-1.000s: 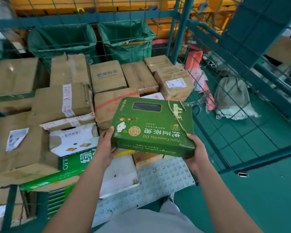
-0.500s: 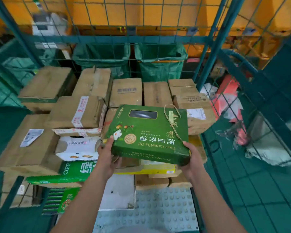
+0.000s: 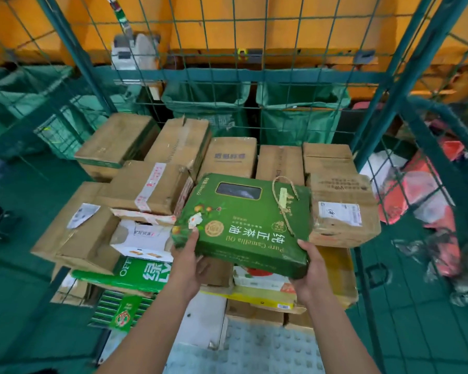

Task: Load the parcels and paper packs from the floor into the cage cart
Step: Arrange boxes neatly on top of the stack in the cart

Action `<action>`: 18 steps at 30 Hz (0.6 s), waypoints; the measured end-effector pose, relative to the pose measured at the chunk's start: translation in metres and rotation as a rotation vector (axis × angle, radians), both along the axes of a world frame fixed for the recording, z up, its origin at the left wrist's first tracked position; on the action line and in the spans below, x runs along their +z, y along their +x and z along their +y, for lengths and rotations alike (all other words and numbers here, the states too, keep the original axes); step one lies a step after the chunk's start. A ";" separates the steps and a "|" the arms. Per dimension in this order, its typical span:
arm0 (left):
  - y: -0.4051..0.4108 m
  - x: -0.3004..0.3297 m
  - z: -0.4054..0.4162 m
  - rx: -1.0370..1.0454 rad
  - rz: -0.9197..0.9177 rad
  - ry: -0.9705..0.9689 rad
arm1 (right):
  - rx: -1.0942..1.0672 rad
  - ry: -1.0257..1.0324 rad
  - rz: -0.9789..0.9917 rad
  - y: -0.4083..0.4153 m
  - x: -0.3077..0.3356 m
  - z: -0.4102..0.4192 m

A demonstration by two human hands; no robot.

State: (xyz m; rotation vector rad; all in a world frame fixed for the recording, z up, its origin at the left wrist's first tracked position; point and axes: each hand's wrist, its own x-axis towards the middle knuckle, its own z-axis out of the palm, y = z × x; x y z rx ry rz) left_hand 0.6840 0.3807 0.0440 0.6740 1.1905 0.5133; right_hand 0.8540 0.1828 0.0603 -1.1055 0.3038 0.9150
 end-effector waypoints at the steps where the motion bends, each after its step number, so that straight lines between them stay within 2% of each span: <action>1: 0.003 0.001 0.003 -0.021 0.004 0.007 | -0.006 0.011 0.007 0.001 -0.001 0.005; 5: 0.022 0.003 0.013 -0.146 -0.023 -0.009 | -0.071 0.050 0.020 0.004 0.000 0.032; 9: 0.050 0.004 0.005 -0.405 -0.012 0.003 | -0.131 0.078 0.054 0.008 -0.002 0.062; 14: 0.085 0.009 0.010 -0.507 -0.005 0.033 | -0.248 0.110 0.049 0.017 0.007 0.113; 18: 0.095 0.013 0.052 -0.588 -0.034 0.056 | -0.308 0.069 0.088 0.020 0.004 0.168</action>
